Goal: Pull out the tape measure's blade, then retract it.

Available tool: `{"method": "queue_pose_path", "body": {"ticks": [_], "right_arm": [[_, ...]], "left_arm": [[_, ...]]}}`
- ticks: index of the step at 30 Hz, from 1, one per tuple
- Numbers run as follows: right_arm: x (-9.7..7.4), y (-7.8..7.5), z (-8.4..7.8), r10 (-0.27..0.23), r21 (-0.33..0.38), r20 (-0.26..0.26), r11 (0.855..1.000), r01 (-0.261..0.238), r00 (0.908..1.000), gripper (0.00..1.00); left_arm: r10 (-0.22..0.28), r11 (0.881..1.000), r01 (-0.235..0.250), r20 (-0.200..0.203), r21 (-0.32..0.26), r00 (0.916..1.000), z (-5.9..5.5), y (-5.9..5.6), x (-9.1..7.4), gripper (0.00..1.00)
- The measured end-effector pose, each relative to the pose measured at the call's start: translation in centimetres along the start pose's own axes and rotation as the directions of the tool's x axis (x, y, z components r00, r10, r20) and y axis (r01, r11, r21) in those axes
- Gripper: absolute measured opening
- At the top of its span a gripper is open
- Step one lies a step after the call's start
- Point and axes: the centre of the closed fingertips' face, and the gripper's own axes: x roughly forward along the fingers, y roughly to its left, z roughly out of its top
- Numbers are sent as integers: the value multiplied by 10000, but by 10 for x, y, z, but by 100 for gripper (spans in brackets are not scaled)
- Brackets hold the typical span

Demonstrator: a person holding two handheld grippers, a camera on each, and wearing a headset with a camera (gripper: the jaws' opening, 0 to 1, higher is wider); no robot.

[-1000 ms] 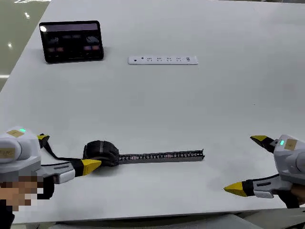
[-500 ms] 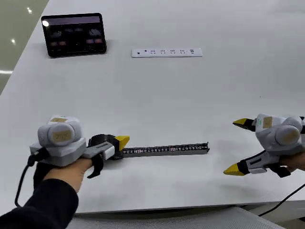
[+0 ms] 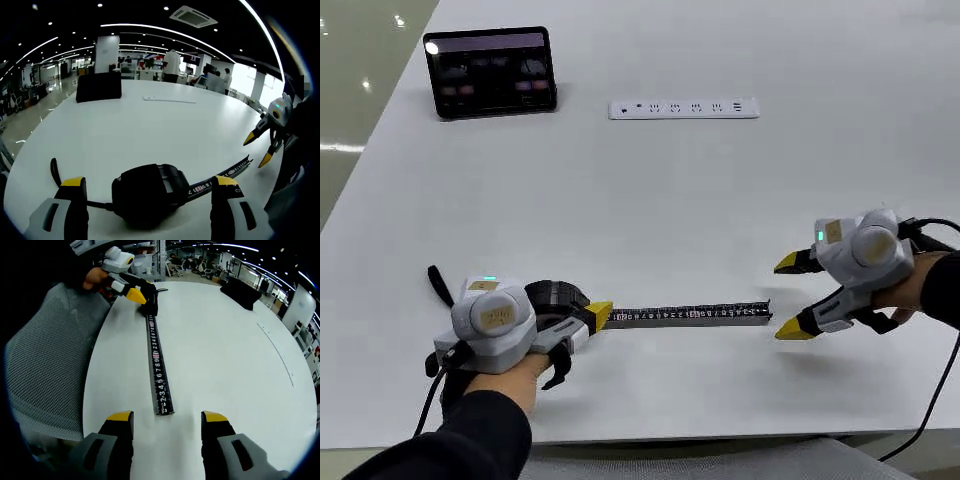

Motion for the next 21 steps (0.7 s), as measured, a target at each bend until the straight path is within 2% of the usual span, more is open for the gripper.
{"method": "queue_pose_path", "body": {"ticks": [3,6,9,12,13,15,17,21], "right_arm": [[7,3,0,237,-136,-190,9996,-240,9995,45],[11,5,2,300,-347,-274,9989,-310,9992,36],[15,5,-3,474,-241,-532,9985,-487,9975,26],[18,6,-11,537,-208,-797,9982,-555,9954,21],[18,3,-7,467,-400,-618,9980,-492,9970,18],[19,-2,-9,250,247,-647,9994,-234,9976,13],[19,0,-10,379,385,-605,9986,-356,9974,12],[20,1,-9,388,417,-670,9985,-360,9970,11]], "left_arm": [[-68,10000,68,-60,36,10000,-5,-4,4,100],[-91,9999,91,-135,-59,9999,-7,-5,4,97],[6,9984,-2,72,-573,10000,-2,-3,4,93],[9,9975,-15,-97,-707,10000,-6,-2,4,88],[47,9970,-57,-136,-772,9999,-7,-1,4,85],[136,9971,-149,-180,-744,9997,-8,1,5,84],[164,9978,-177,-213,-646,9996,-9,1,5,83],[167,9964,-181,-181,-825,9997,-8,1,5,78]]}}
